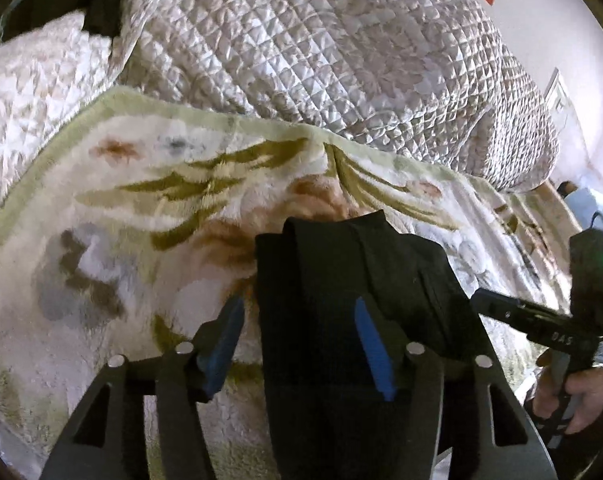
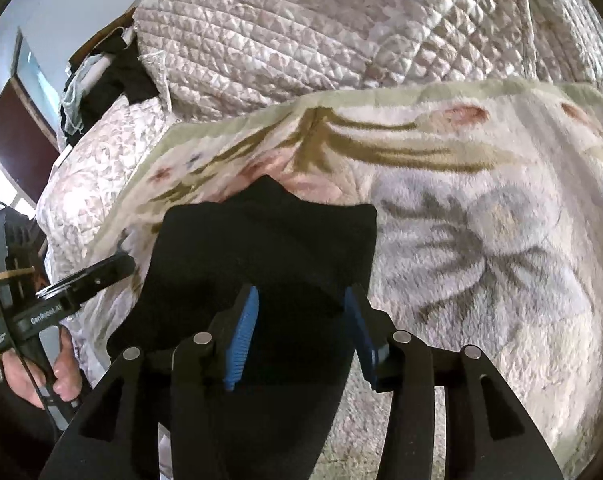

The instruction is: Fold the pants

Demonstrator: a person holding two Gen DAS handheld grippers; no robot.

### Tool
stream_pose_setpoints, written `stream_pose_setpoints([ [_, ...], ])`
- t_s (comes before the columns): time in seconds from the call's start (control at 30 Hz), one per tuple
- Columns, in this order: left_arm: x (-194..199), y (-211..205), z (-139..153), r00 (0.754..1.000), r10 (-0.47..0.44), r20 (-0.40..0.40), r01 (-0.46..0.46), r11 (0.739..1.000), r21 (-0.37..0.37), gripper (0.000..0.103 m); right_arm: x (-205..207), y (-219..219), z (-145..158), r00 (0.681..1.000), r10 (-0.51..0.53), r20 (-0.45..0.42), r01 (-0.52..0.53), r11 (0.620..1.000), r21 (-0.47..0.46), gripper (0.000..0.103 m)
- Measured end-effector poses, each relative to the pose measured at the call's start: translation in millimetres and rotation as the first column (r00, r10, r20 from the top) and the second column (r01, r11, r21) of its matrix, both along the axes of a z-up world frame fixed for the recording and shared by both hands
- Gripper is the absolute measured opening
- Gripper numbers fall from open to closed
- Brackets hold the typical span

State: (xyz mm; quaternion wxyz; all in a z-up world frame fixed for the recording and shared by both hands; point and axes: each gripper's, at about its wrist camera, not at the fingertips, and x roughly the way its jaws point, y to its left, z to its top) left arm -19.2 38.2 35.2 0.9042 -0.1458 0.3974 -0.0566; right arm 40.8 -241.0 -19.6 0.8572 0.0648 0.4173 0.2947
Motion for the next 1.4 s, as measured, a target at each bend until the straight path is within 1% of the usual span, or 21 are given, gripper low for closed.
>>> stream_pose_setpoints([
  [0.07,3,2,-9,0.999,-0.020,-0.038,0.018,0.999,-0.041,0.065,2,0,-5,1.000,0.003,-0.013,-0.003,1.000,-0.001,0.046],
  [0.13,8,1,-21,0.996,-0.022,-0.086,0.018,0.999,-0.046,0.065,3,0,-5,1.000,0.005,-0.012,-0.005,1.000,-0.007,0.047],
  [0.17,10,1,-27,0.994,-0.032,-0.104,0.027,0.998,-0.054,0.066,4,-1,-5,1.000,-0.011,-0.011,0.011,1.000,-0.011,0.047],
  [0.2,11,1,-30,0.993,-0.042,-0.110,0.034,0.997,-0.074,0.069,5,-2,-6,1.000,-0.022,-0.014,0.022,1.000,-0.012,0.047],
  [0.23,11,1,-31,0.993,-0.043,-0.110,0.033,0.995,-0.090,0.069,7,-4,-8,0.999,-0.030,-0.025,0.029,1.000,-0.010,0.047],
  [0.3,12,0,-32,0.992,-0.056,-0.113,0.044,0.993,-0.108,0.069,12,-7,-16,0.996,-0.040,-0.076,0.040,0.999,-0.007,0.047],
  [0.33,13,-1,-34,0.991,-0.069,-0.115,0.055,0.991,-0.123,0.069,15,-7,-20,0.994,-0.034,-0.100,0.035,0.999,0.010,0.047],
  [0.4,14,-4,-38,0.990,-0.082,-0.116,0.064,0.987,-0.150,0.070,16,-8,-21,0.993,-0.026,-0.112,0.030,0.999,0.032,0.052],
  [0.5,17,-7,-39,0.990,-0.082,-0.115,0.064,0.986,-0.155,0.071,17,-6,-21,0.992,-0.015,-0.125,0.022,0.998,0.054,0.053],
  [0.57,21,-8,-40,0.991,-0.072,-0.112,0.053,0.985,-0.162,0.070,19,-2,-22,0.993,-0.011,-0.117,0.018,0.998,0.056,0.053],
  [0.6,23,-8,-40,0.992,-0.066,-0.110,0.048,0.986,-0.162,0.064,20,0,-22,0.993,-0.013,-0.115,0.019,0.998,0.058,0.050],
  [0.63,25,-8,-39,0.992,-0.060,-0.109,0.041,0.985,-0.167,0.060,20,0,-21,0.993,-0.015,-0.114,0.023,0.998,0.063,0.045],
  [0.67,25,-8,-37,0.993,-0.052,-0.110,0.032,0.983,-0.179,0.051,21,0,-19,0.993,-0.019,-0.114,0.027,0.997,0.076,0.027],
  [0.7,24,-8,-34,0.993,-0.045,-0.106,0.025,0.983,-0.180,0.041,20,-2,-17,0.993,-0.012,-0.113,0.025,0.994,0.108,0.020],
  [0.8,20,-12,-20,0.996,-0.047,-0.070,0.036,0.987,-0.159,0.028,13,-2,-5,0.997,0.006,-0.077,0.004,0.990,0.138,0.015],
  [0.9,19,-16,-7,0.997,-0.062,-0.044,0.054,0.987,-0.152,0.025,10,1,9,0.998,0.022,-0.055,-0.012,0.983,0.183,0.014],
  [1.0,23,-14,8,0.997,-0.066,-0.026,0.062,0.988,-0.142,0.025,13,9,28,0.999,0.043,-0.026,-0.036,0.976,0.216,0.014],
  [1.07,30,-7,21,0.999,-0.054,-0.004,0.053,0.991,-0.119,0.025,19,18,39,0.998,0.056,-0.005,-0.054,0.974,0.219,0.014],
  [1.17,49,9,36,0.999,-0.033,0.003,0.033,0.994,-0.099,0.025,38,34,49,0.997,0.078,0.013,-0.079,0.973,0.219,0.014],
  [1.3,78,31,37,1.000,-0.005,-0.021,0.003,0.997,-0.074,0.025,72,60,50,0.995,0.102,0.007,-0.102,0.975,0.199,0.014],
  [1.4,98,44,27,0.998,0.030,-0.051,-0.033,0.998,-0.052,0.029,93,77,44,0.993,0.117,0.002,-0.116,0.981,0.156,0.015],
])
